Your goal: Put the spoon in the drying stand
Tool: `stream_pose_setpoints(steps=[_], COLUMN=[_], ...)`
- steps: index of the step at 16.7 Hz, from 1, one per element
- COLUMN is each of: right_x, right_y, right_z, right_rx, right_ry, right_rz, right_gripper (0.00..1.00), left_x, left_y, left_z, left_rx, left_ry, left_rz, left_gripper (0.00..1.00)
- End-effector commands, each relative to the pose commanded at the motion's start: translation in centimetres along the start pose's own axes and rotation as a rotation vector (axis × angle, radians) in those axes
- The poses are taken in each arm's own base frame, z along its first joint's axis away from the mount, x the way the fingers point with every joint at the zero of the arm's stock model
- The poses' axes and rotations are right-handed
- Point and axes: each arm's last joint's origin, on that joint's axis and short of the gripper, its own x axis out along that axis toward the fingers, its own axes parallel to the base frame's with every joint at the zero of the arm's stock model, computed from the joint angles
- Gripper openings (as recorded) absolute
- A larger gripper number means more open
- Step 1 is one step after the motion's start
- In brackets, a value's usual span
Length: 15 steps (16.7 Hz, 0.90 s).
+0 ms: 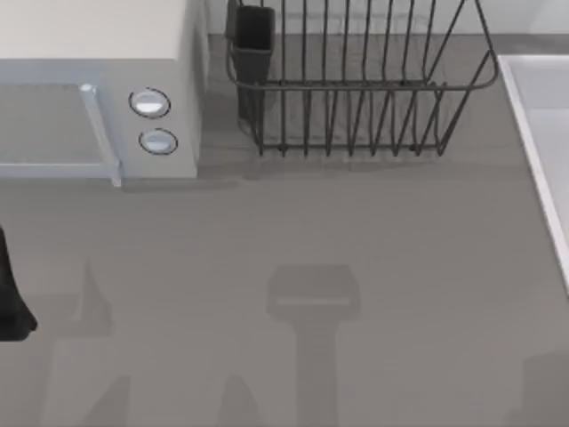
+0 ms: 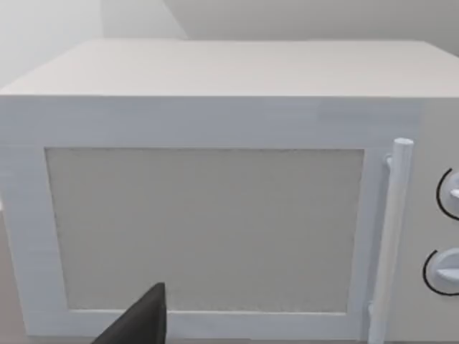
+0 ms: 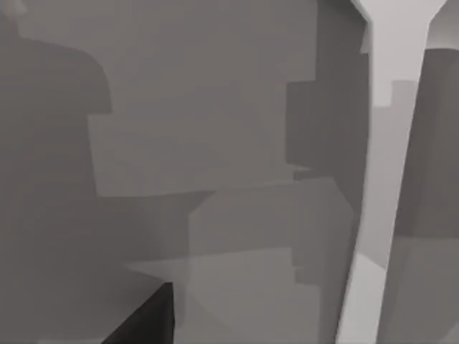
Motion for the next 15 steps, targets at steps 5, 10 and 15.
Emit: stream_pose_setpoints(steps=[5,10,15], right_x=[0.76,0.76,0.76], right_y=[0.18,0.18,0.18], right_z=[-0.14,-0.14,-0.14], right_rx=[0.000,0.000,0.000], right_ry=[0.003,0.003,0.003], right_rz=[0.004,0.004,0.004], right_gripper=[1.00,0.70,0.32], left_x=[0.00,0.00,0.00], left_y=[0.00,0.00,0.00], left_z=[0.00,0.00,0.00], left_rx=[0.000,0.000,0.000], left_ry=[0.000,0.000,0.000], left_rz=[0.000,0.000,0.000], left_gripper=[1.00,1.00,1.00])
